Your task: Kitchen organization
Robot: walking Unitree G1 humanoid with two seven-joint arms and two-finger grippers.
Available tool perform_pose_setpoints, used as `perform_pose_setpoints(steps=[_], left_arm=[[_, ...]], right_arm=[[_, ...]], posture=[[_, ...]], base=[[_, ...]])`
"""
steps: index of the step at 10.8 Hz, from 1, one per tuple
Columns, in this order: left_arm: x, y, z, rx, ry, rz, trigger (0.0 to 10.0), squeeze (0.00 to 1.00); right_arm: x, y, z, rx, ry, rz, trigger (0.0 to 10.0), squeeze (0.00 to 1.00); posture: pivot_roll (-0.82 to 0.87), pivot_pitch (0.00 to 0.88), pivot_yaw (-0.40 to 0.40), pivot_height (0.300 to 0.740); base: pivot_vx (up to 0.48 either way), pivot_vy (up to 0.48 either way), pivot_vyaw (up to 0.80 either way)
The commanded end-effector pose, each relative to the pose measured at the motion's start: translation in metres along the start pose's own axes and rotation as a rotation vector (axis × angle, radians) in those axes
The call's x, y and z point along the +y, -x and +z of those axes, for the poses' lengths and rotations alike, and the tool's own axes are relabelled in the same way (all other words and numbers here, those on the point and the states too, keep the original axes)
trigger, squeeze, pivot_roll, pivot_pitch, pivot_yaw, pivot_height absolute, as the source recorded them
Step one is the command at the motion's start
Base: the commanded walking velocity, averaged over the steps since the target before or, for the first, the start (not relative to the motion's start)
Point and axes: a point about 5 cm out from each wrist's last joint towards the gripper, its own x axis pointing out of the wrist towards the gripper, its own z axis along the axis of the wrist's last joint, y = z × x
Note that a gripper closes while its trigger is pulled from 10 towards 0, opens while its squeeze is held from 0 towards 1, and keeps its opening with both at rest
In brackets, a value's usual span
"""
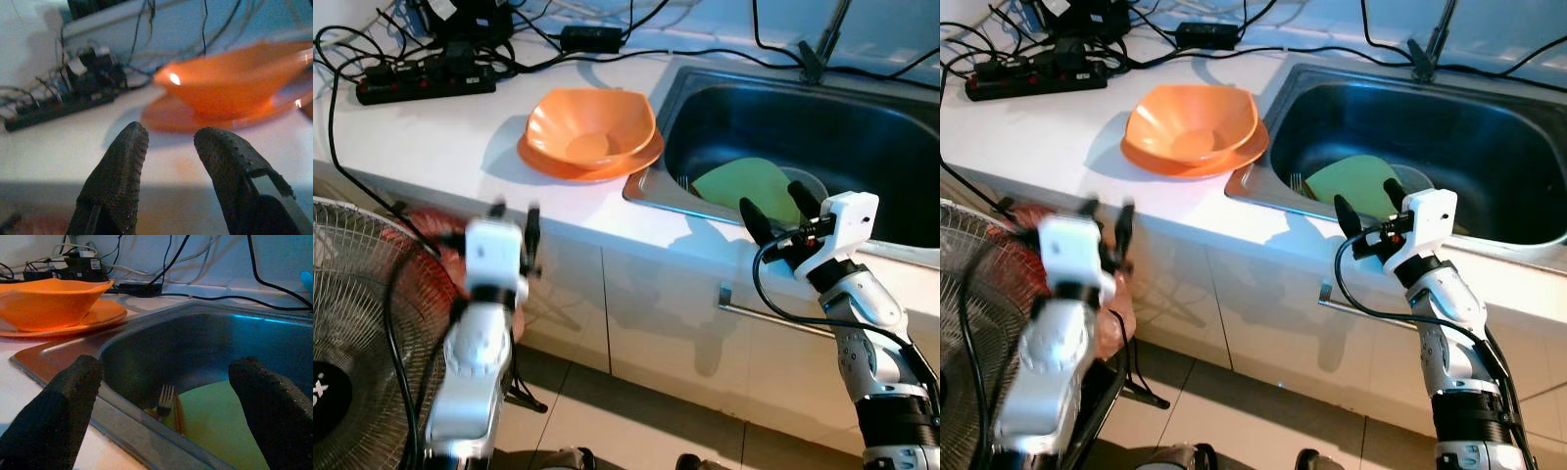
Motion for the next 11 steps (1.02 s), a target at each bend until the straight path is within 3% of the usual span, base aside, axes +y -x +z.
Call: perform_pose_setpoints(steps=[1, 3, 6, 8, 11], left_arm=[[0.006, -0.006, 0.01, -0.023, 0.007, 0.028, 10.0, 0.0], [0.016, -0.022, 0.025, -0.055, 0.02, 0.05, 10.0, 0.0], [0.026, -0.052, 0.057, -0.131, 0.109, 0.06, 10.0, 0.0], [0.024, -0.081, 0.065, -0.093, 0.103, -0.034, 10.0, 0.0], [0.027, -0.111, 0.063, -0.015, 0.154, -0.069, 10.0, 0.0]], right_arm=[[0.002, 0.001, -0.005, 0.024, -0.003, 0.009, 10.0, 0.0], [0.002, 0.0, -0.006, 0.022, -0.006, 0.005, 10.0, 0.0], [0.006, -0.002, -0.008, 0.019, -0.011, 0.007, 10.0, 0.0], [0.008, -0.006, -0.007, 0.013, -0.013, 0.009, 10.0, 0.0], [0.007, -0.007, -0.006, 0.001, -0.008, -0.006, 10.0, 0.0]], posture=[[0.05, 0.143, 0.033, 0.74], [0.05, 0.137, 0.036, 0.74], [0.05, 0.124, 0.037, 0.74], [0.04, 0.117, 0.039, 0.74], [0.04, 0.109, 0.044, 0.74]], base=[[0.0, 0.0, 0.0], [0.0, 0.0, 0.0], [0.0, 0.0, 0.0], [0.0, 0.0, 0.0], [0.0, 0.0, 0.0]])
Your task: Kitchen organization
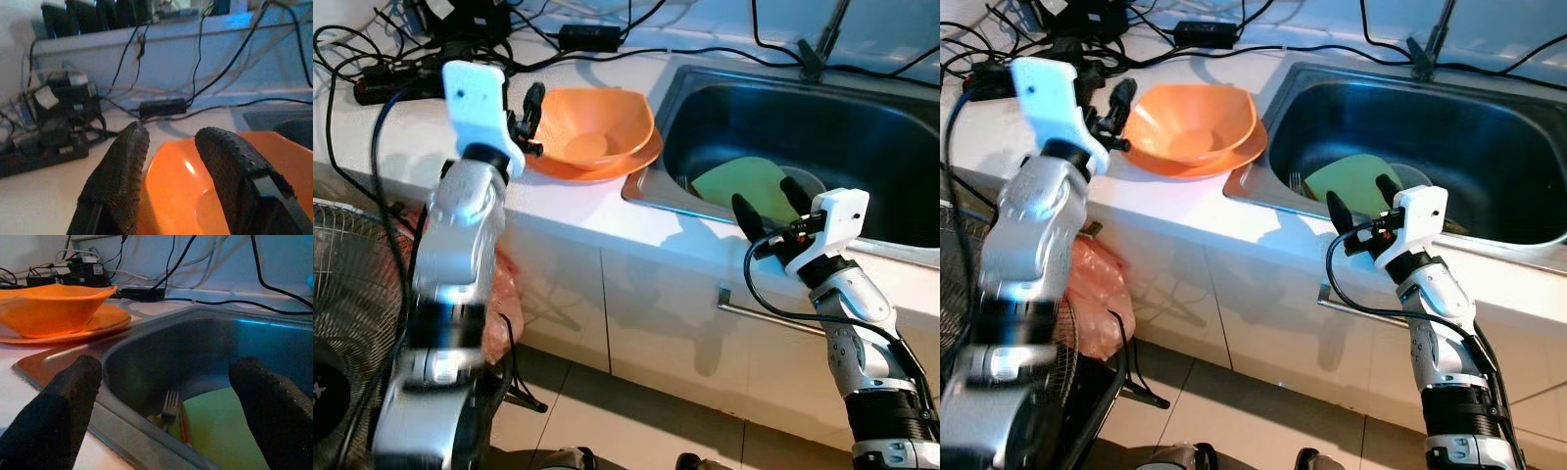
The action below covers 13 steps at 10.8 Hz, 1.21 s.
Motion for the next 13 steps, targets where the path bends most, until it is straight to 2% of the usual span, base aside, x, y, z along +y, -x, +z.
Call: perform_pose_setpoints(steps=[1, 3, 5, 6, 7, 9, 11, 12, 13], left_arm=[[0.005, -0.002, 0.0, 0.004, 0.027, 0.015, 10.0, 0.0], [0.013, -0.003, -0.01, 0.038, 0.072, 0.028, 10.0, 0.0], [0.039, -0.006, -0.007, 0.055, 0.094, 0.083, 10.0, 0.0], [0.043, -0.006, -0.005, 0.054, 0.089, 0.082, 10.0, 0.0], [0.048, -0.007, -0.002, 0.062, 0.123, 0.064, 10.0, 0.0], [0.051, -0.013, 0.001, 0.114, 0.104, 0.0, 10.0, 0.0], [0.049, -0.02, -0.007, 0.184, 0.126, -0.057, 10.0, 0.0], [0.047, -0.023, -0.017, 0.254, 0.156, -0.096, 10.0, 0.0], [0.047, -0.025, -0.025, 0.301, 0.14, -0.092, 10.0, 0.0]], right_arm=[[0.0, 0.0, -0.005, 0.018, -0.003, -0.017, 10.0, 0.0], [-0.007, -0.007, 0.01, -0.02, 0.018, -0.009, 10.0, 0.0], [-0.019, -0.01, 0.021, -0.018, 0.075, 0.044, 10.0, 0.0], [-0.024, -0.011, 0.025, -0.019, 0.091, 0.042, 10.0, 0.0], [-0.027, -0.013, 0.035, -0.04, 0.078, 0.081, 10.0, 0.0], [-0.024, -0.016, 0.039, -0.035, 0.083, 0.171, 10.0, 0.0], [-0.016, -0.019, 0.037, -0.033, 0.072, 0.222, 10.0, 0.0], [-0.01, -0.019, 0.033, -0.03, 0.056, 0.258, 10.0, 0.0], [-0.005, -0.019, 0.032, -0.03, 0.044, 0.295, 10.0, 0.0]], posture=[[0.03, 0.105, 0.047, 0.74], [0.03, 0.103, 0.049, 0.74], [0.04, 0.1, 0.055, 0.74], [0.04, 0.098, 0.054, 0.74], [0.04, 0.098, 0.055, 0.74], [0.05, 0.099, 0.052, 0.74], [0.05, 0.099, 0.057, 0.74], [0.05, 0.097, 0.061, 0.74], [0.04, 0.096, 0.064, 0.74]], base=[[0.0, 0.0, 0.0], [0.0, 0.0, 0.0], [0.0, 0.0, 0.0], [0.0, 0.0, 0.0], [0.0, 0.0, 0.0], [0.0, 0.0, 0.0], [0.0, 0.0, 0.0], [0.0, 0.0, 0.0], [0.0, 0.0, 0.0]])
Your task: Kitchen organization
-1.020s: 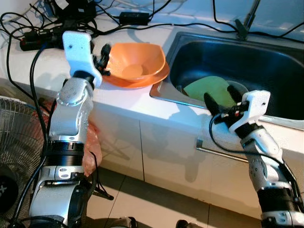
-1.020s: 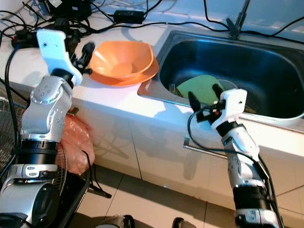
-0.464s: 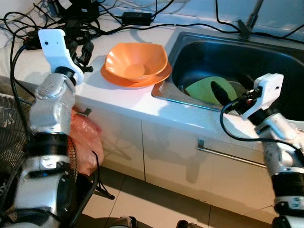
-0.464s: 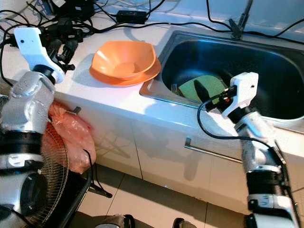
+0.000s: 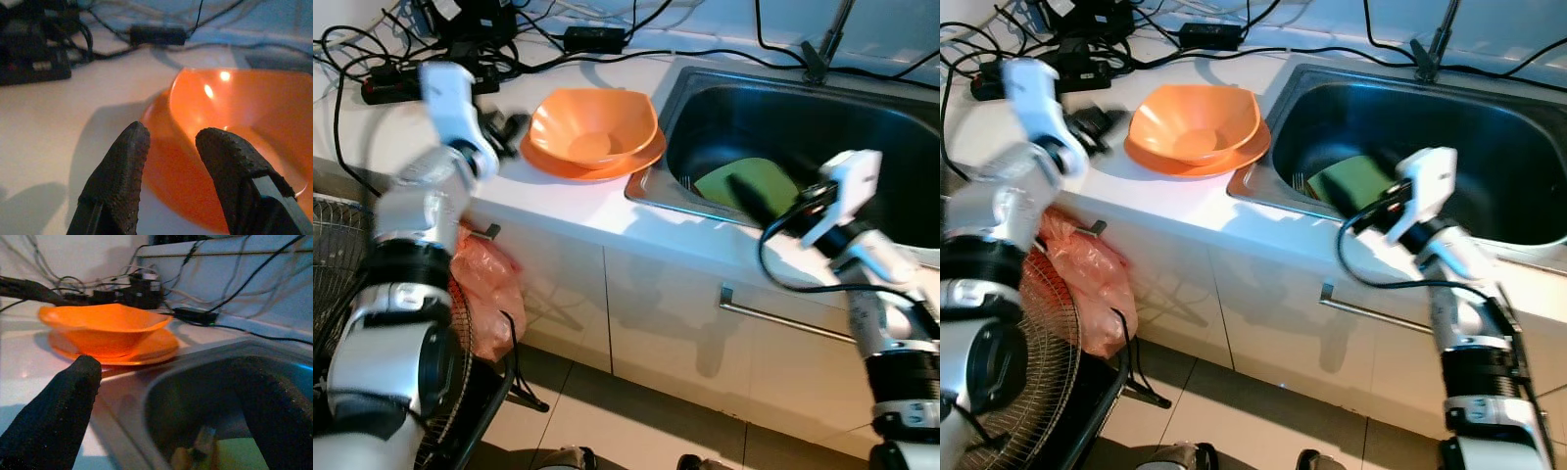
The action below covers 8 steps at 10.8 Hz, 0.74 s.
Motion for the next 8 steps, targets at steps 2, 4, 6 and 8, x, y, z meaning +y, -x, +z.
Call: perform_pose_setpoints(steps=[2, 4, 6, 8], left_arm=[[-0.002, -0.003, 0.001, 0.009, -0.018, -0.014, 10.0, 0.0], [-0.002, -0.005, -0.001, 0.017, -0.014, -0.024, 10.0, 0.0], [0.006, -0.005, -0.006, 0.052, 0.005, -0.018, 10.0, 0.0], [0.007, -0.005, -0.006, 0.055, 0.029, -0.029, 10.0, 0.0]], right_arm=[[0.004, 0.004, -0.002, 0.009, -0.012, 0.036, 10.0, 0.0], [0.007, 0.011, -0.017, 0.058, -0.043, 0.06, 10.0, 0.0], [0.012, 0.011, -0.022, 0.063, -0.054, 0.074, 10.0, 0.0], [0.013, 0.01, -0.021, 0.056, -0.058, 0.076, 10.0, 0.0]], posture=[[0.04, 0.096, 0.065, 0.74], [0.04, 0.096, 0.067, 0.74], [0.04, 0.103, 0.071, 0.74], [0.04, 0.112, 0.071, 0.74]], base=[[0.0, 0.0, 0.0], [0.0, 0.0, 0.0], [0.0, 0.0, 0.0], [0.0, 0.0, 0.0]])
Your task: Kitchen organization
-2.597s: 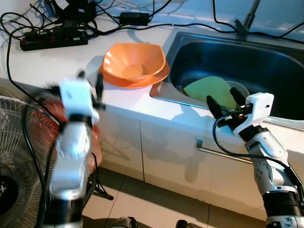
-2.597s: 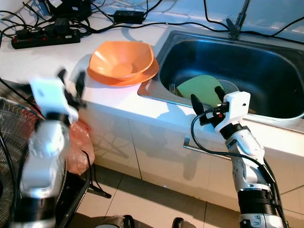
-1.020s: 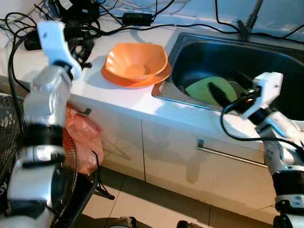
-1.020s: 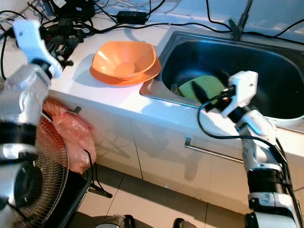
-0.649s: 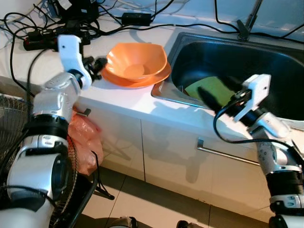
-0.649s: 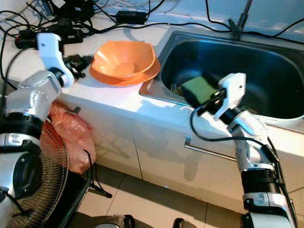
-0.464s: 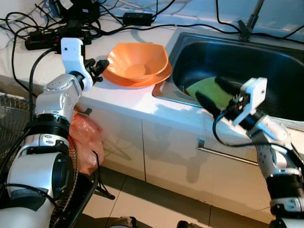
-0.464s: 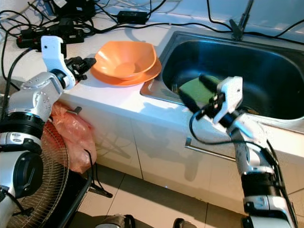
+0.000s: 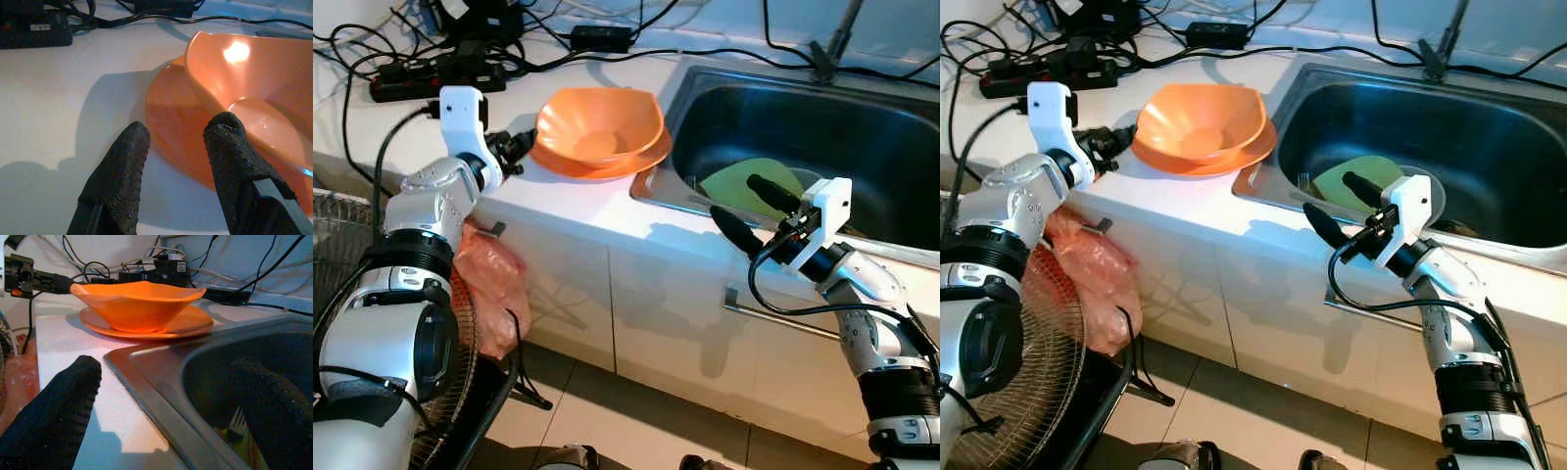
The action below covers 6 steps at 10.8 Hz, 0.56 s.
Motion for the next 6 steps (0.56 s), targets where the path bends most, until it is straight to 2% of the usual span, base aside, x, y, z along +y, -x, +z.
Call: perform_pose_setpoints(steps=[1, 2, 5, 6], left_arm=[[-0.002, -0.002, 0.008, -0.026, 0.014, -0.015, 10.0, 0.0], [-0.005, -0.003, 0.011, -0.036, 0.012, -0.021, 10.0, 0.0], [-0.009, -0.003, 0.045, -0.139, -0.02, -0.057, 10.0, 0.0], [-0.012, -0.005, 0.041, -0.117, -0.024, -0.065, 10.0, 0.0]], right_arm=[[0.003, -0.001, 0.0, -0.002, -0.001, 0.02, 10.0, 0.0], [0.004, -0.002, 0.0, -0.004, 0.0, 0.026, 10.0, 0.0], [0.007, -0.003, 0.002, -0.013, -0.001, 0.035, 10.0, 0.0], [0.008, -0.004, 0.0, -0.01, -0.005, 0.037, 10.0, 0.0]], posture=[[0.04, 0.114, 0.067, 0.74], [0.03, 0.115, 0.067, 0.74], [0.03, 0.122, 0.068, 0.74], [0.03, 0.122, 0.068, 0.74]], base=[[0.0, 0.0, 0.0], [0.0, 0.0, 0.0], [0.0, 0.0, 0.0], [0.0, 0.0, 0.0]])
